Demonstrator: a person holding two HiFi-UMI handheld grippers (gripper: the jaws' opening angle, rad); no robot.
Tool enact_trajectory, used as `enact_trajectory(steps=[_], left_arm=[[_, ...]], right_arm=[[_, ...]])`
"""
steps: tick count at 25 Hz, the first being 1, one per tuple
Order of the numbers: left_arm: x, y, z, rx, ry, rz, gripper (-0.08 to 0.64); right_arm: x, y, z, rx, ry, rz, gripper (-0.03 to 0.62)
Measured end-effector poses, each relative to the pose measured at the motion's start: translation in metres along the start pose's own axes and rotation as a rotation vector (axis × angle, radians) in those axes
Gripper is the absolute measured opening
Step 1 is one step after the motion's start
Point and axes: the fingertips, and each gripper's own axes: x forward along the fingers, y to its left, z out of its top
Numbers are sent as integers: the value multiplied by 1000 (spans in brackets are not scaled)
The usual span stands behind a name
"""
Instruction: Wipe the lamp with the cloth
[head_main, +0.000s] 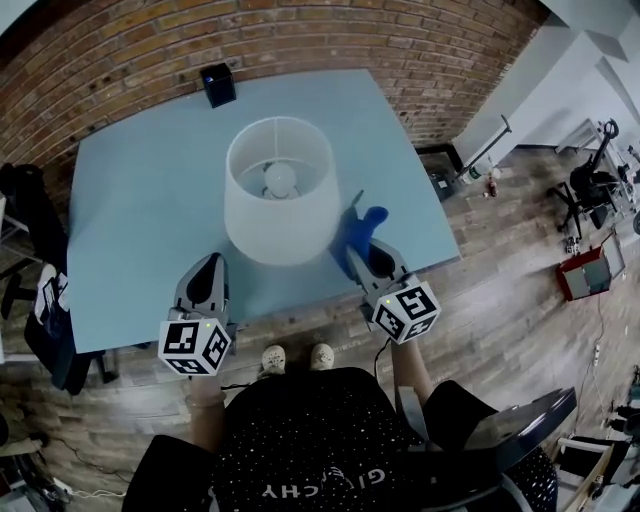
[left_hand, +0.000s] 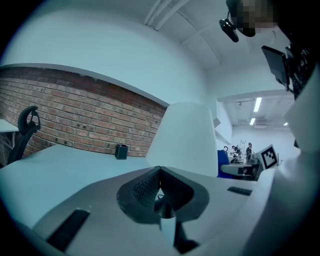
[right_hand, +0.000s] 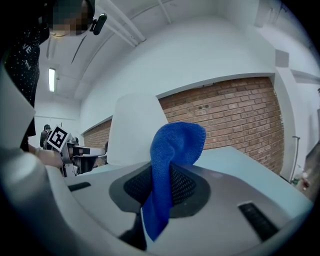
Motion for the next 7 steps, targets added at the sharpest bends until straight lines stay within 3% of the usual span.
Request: enact_trajectory(steps=[7], left_arm=[[2, 2, 2, -3, -2, -4, 9]], right_arm=[[8, 2, 2, -3, 5, 4, 76]])
